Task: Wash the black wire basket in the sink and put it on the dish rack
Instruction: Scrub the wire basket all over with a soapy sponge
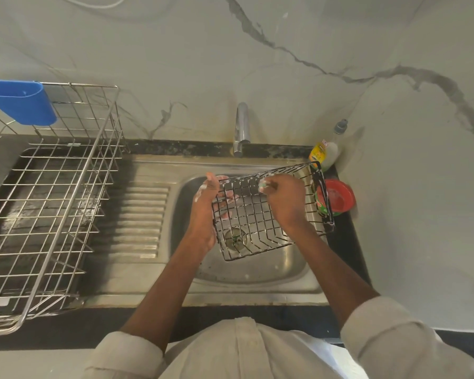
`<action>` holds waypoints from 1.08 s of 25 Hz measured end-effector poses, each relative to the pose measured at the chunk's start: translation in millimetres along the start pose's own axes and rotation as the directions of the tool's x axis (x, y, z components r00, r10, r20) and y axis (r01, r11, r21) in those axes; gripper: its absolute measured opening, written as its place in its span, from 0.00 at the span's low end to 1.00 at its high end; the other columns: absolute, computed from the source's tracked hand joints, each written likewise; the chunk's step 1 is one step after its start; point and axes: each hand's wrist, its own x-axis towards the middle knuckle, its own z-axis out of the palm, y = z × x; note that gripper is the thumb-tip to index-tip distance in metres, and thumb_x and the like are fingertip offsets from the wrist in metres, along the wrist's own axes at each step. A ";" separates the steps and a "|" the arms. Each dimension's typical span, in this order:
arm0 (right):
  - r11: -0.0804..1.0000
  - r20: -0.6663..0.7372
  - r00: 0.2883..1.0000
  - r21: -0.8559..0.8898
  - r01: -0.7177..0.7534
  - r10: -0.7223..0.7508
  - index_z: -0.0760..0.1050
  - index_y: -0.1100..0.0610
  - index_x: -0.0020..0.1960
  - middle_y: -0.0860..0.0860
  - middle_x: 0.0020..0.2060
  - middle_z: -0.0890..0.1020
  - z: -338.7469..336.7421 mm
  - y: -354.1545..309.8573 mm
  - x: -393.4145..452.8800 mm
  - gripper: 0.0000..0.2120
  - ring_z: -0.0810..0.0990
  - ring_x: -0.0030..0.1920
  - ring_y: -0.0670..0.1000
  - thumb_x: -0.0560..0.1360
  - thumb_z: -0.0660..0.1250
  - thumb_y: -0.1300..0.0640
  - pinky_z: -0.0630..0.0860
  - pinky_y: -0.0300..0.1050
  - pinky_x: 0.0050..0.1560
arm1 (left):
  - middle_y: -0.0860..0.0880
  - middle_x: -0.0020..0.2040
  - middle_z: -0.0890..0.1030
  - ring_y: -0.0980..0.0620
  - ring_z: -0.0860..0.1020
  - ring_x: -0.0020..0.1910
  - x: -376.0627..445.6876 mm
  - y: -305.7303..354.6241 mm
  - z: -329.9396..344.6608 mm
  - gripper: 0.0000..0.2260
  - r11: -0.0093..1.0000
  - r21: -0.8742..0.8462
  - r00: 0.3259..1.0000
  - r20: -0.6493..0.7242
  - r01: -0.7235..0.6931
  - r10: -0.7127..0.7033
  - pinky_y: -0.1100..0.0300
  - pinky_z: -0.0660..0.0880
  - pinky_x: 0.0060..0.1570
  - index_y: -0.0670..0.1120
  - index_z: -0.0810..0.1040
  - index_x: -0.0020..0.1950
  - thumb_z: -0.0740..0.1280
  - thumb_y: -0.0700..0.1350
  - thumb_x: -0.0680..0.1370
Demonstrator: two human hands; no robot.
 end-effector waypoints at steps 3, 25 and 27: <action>0.926 0.243 0.963 -0.322 0.196 -0.120 0.86 0.54 0.55 0.51 0.50 0.87 3.5 -3.1 -7.0 0.09 0.84 0.47 0.49 0.77 0.73 0.62 0.76 0.37 0.49 | 0.38 0.60 0.85 0.45 0.85 0.52 3.2 3.4 0.1 0.47 1.000 -0.007 1.000 -0.002 -0.013 0.013 0.49 0.80 0.50 0.47 0.82 0.68 0.66 0.83 0.66; 0.977 0.231 0.955 0.063 -0.203 0.183 0.85 0.55 0.59 0.50 0.49 0.86 -34.9 18.0 -2.2 0.14 0.82 0.39 0.44 0.78 0.67 0.66 0.74 0.30 0.32 | 0.46 0.57 0.88 0.44 0.86 0.59 -4.0 8.9 8.1 0.51 0.999 0.014 0.999 0.017 0.033 -0.033 0.45 0.80 0.58 0.52 0.81 0.71 0.66 0.86 0.60; 0.934 0.227 0.948 0.229 -0.273 0.222 0.86 0.59 0.54 0.50 0.45 0.86 -43.3 16.5 -4.7 0.11 0.83 0.38 0.45 0.77 0.68 0.69 0.77 0.30 0.32 | 0.45 0.58 0.88 0.42 0.86 0.59 -4.9 9.0 10.0 0.51 1.000 0.013 1.000 0.015 0.024 -0.024 0.43 0.79 0.60 0.51 0.82 0.69 0.66 0.86 0.60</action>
